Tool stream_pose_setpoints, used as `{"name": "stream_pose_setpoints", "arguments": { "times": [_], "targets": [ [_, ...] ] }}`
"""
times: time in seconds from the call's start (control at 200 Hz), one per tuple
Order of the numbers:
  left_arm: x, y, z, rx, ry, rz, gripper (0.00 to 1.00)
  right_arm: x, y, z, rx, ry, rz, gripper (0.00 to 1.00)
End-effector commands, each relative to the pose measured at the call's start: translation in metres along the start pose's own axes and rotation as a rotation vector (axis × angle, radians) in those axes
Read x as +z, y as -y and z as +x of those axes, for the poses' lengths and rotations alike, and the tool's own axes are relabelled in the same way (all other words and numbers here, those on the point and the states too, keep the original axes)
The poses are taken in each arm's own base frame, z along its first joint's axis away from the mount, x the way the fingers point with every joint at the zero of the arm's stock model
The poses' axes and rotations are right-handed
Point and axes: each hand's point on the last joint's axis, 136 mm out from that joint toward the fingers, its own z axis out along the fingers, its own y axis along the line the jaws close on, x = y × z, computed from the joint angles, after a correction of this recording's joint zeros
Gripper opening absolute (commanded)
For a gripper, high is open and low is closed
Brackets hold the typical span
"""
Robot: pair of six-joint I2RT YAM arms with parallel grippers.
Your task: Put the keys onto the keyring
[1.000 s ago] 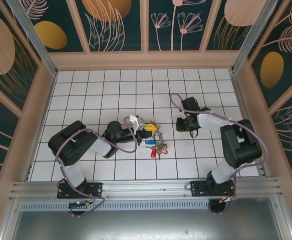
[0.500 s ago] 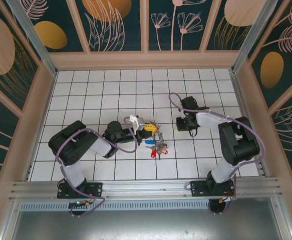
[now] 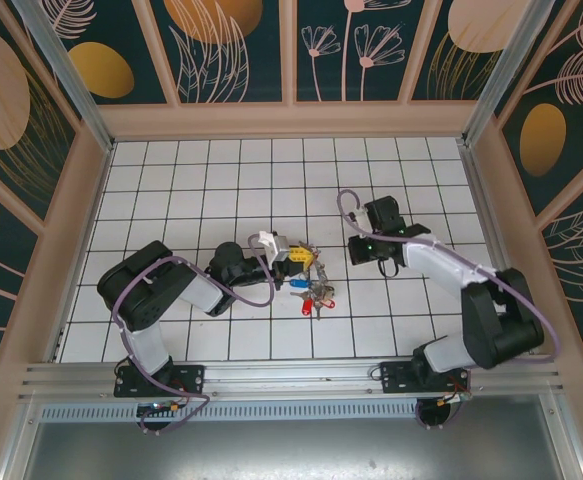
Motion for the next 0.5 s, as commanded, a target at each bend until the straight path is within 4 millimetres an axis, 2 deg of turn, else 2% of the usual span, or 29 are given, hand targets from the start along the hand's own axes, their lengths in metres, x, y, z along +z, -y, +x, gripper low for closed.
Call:
{"name": "stream_pose_setpoints", "arguments": {
  "times": [0.0,0.1,0.15,0.235,0.325,0.495],
  "targets": [
    [0.003,-0.011,-0.007,0.071,0.024,-0.036,0.00,-0.028,-0.040,-0.012,-0.261,0.168,-0.124,0.00],
    [0.003,-0.009,-0.011,0.094,0.033,-0.032,0.00,-0.062,-0.058,-0.020,-0.386,0.302,-0.172,0.00],
    [0.003,0.000,-0.014,0.115,0.048,0.015,0.00,-0.076,-0.069,-0.019,-0.438,0.334,-0.219,0.00],
    [0.004,0.003,-0.020,0.113,0.071,0.021,0.00,-0.093,-0.089,-0.012,-0.518,0.352,-0.323,0.00],
    [0.005,0.004,-0.023,0.123,0.074,0.010,0.00,-0.103,-0.102,-0.008,-0.561,0.358,-0.392,0.00],
    [0.009,0.004,-0.021,0.122,0.055,0.005,0.00,-0.104,-0.114,-0.013,-0.595,0.365,-0.430,0.00]
  ]
}}
